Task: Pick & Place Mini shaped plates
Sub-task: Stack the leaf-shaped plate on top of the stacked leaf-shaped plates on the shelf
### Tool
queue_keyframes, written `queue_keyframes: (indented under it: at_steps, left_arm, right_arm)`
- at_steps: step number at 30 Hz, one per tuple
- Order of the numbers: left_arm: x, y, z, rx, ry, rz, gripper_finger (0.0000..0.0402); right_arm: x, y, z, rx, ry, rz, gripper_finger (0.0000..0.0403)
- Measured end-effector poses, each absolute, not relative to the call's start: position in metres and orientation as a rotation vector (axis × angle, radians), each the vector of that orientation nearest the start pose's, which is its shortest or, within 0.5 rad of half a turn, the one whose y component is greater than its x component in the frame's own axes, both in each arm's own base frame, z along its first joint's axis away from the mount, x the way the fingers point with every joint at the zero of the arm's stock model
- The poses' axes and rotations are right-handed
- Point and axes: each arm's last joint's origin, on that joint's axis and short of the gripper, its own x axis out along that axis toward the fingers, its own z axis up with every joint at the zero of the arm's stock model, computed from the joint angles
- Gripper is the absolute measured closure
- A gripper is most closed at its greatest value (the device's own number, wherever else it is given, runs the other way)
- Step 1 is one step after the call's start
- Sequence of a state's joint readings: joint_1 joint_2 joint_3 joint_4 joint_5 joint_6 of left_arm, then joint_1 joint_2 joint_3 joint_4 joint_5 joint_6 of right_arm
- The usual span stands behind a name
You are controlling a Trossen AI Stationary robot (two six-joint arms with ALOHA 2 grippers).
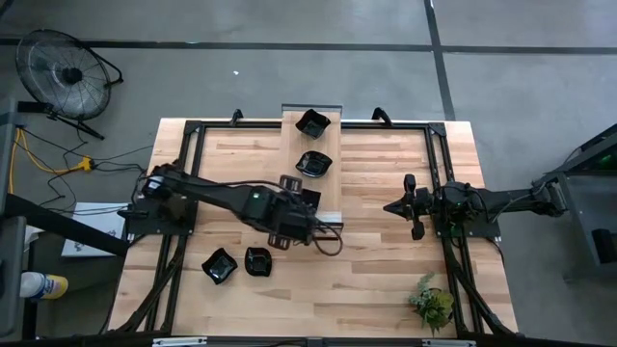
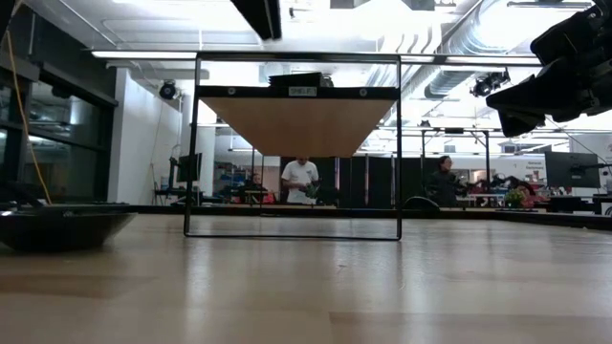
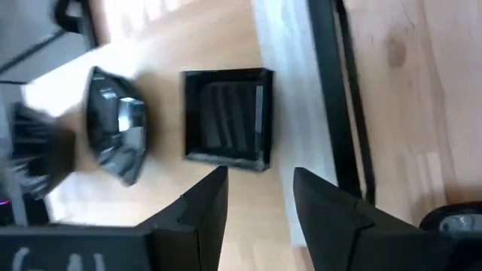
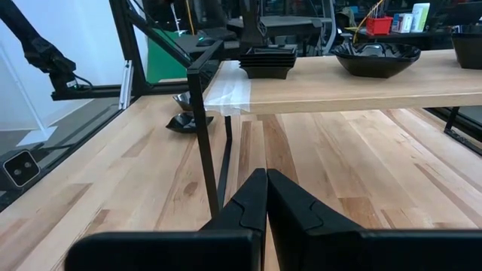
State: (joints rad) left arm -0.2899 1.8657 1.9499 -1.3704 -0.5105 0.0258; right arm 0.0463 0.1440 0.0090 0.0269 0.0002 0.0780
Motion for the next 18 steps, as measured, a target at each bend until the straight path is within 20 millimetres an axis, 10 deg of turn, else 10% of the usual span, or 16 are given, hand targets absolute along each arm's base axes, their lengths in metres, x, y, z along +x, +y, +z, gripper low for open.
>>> queue_keyframes:
  at_steps: [18]
  left_arm:
    - [0.292, -0.143, 0.356, 0.624, 1.218, 0.183, 0.0254]
  right_arm:
    - [0.106, 0.005, 0.157, 0.075, 0.11, 0.042, 0.0398]
